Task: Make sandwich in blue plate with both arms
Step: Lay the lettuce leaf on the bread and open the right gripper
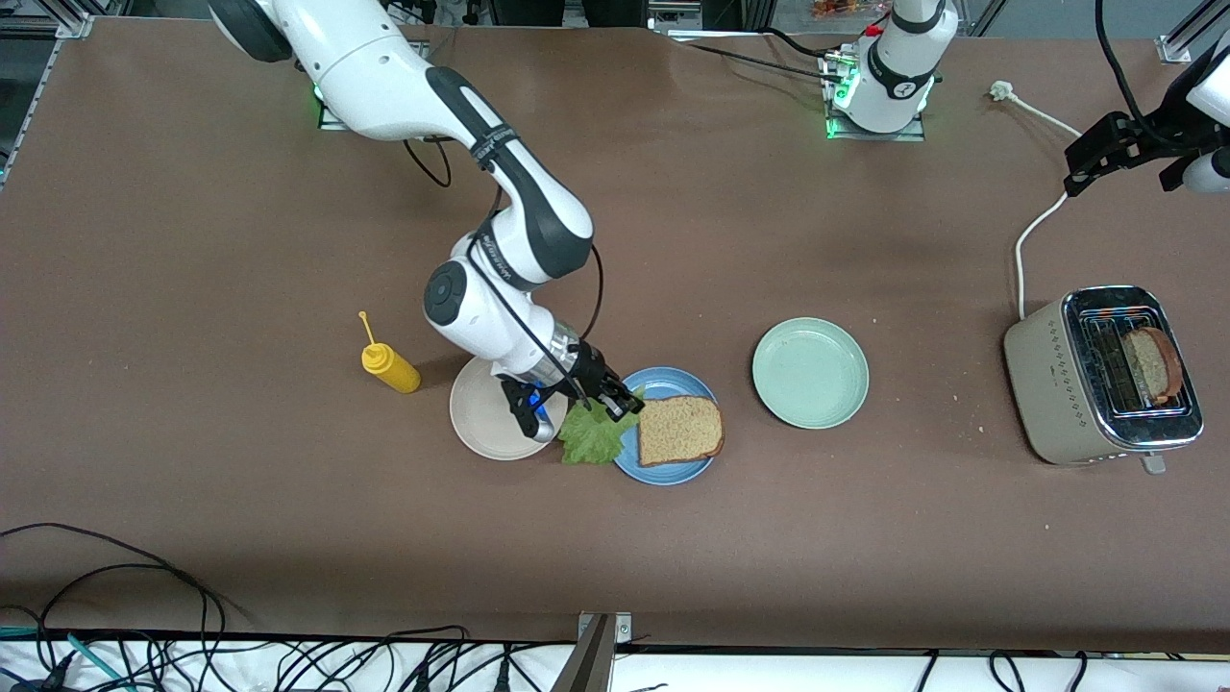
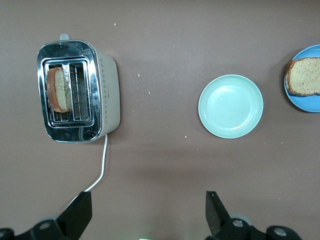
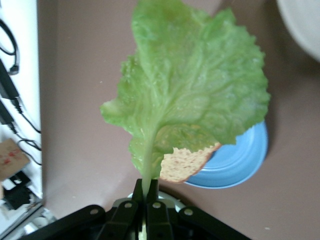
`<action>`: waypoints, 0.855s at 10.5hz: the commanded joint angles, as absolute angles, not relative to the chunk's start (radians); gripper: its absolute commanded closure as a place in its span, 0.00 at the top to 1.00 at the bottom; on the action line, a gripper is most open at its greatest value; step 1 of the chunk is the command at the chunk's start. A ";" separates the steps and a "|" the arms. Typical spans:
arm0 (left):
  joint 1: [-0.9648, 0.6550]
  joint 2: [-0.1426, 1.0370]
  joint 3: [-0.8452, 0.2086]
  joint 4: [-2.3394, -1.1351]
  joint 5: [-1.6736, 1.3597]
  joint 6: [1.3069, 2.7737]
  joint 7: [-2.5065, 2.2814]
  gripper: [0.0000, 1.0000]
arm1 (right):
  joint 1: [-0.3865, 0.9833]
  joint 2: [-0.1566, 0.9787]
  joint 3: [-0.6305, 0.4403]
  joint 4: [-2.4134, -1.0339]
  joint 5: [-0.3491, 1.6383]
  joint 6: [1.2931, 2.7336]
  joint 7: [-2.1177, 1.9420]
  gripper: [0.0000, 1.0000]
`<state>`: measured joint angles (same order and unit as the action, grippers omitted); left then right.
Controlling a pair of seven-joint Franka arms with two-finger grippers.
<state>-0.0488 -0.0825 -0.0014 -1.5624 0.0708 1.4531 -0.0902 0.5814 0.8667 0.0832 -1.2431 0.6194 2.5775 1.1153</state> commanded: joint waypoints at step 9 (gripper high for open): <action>-0.034 -0.077 -0.006 -1.545 0.081 1.445 -0.077 1.00 | 0.719 1.025 0.087 -1.134 0.621 2.859 1.134 1.00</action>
<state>-0.0394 -0.0824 -0.0014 -1.5625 0.0708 1.4531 -0.0902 0.6876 0.9980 0.0905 -1.1805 0.6232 2.8262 1.1353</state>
